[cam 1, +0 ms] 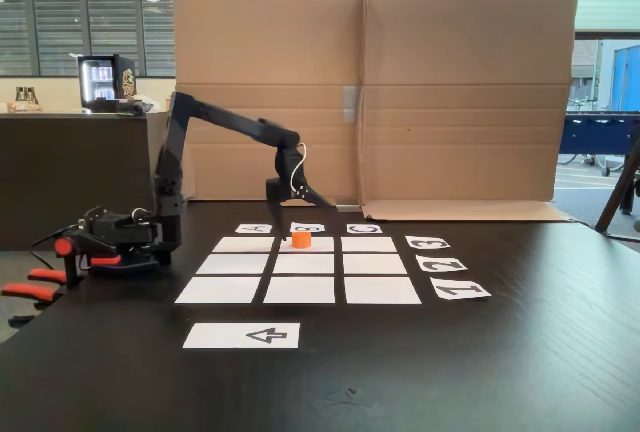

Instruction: Pick up the round, orange token and place it in the grid on square B3.

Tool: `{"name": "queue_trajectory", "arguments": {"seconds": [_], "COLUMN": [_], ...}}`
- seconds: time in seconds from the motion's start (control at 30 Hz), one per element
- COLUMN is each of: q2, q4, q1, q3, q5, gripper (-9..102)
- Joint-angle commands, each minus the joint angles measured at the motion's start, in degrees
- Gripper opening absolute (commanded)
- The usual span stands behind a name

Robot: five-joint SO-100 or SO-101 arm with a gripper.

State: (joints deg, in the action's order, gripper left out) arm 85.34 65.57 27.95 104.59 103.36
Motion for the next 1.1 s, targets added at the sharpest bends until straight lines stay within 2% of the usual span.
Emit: {"name": "queue_trajectory", "arguments": {"seconds": [0.0, 0.07, 0.17, 0.27, 0.37, 0.63, 0.77, 0.9, 1.0, 1.07], "q2": [13.2, 20.6, 33.4, 45.9, 57.7, 86.1, 97.8, 105.6, 105.5, 105.5], "q4": [-5.1, -7.3, -8.5, -8.2, -7.6, -7.6, -7.5, -7.1, -8.2, -8.3], "q1": [0.3, 0.3, -1.1, -4.7, -12.5, -51.7, -72.2, -91.0, -101.8, -107.1], "q3": [9.7, 15.5, 23.3, 29.4, 35.4, 45.1, 49.2, 55.4, 57.9, 59.3], "q5": [0.4, 0.5, 0.5, -0.7, -4.6, -19.9, -22.4, -23.1, -23.3, -23.3], "gripper": [75, 81, 95, 97, 97, 96, 93, 85, 80, 69]}}
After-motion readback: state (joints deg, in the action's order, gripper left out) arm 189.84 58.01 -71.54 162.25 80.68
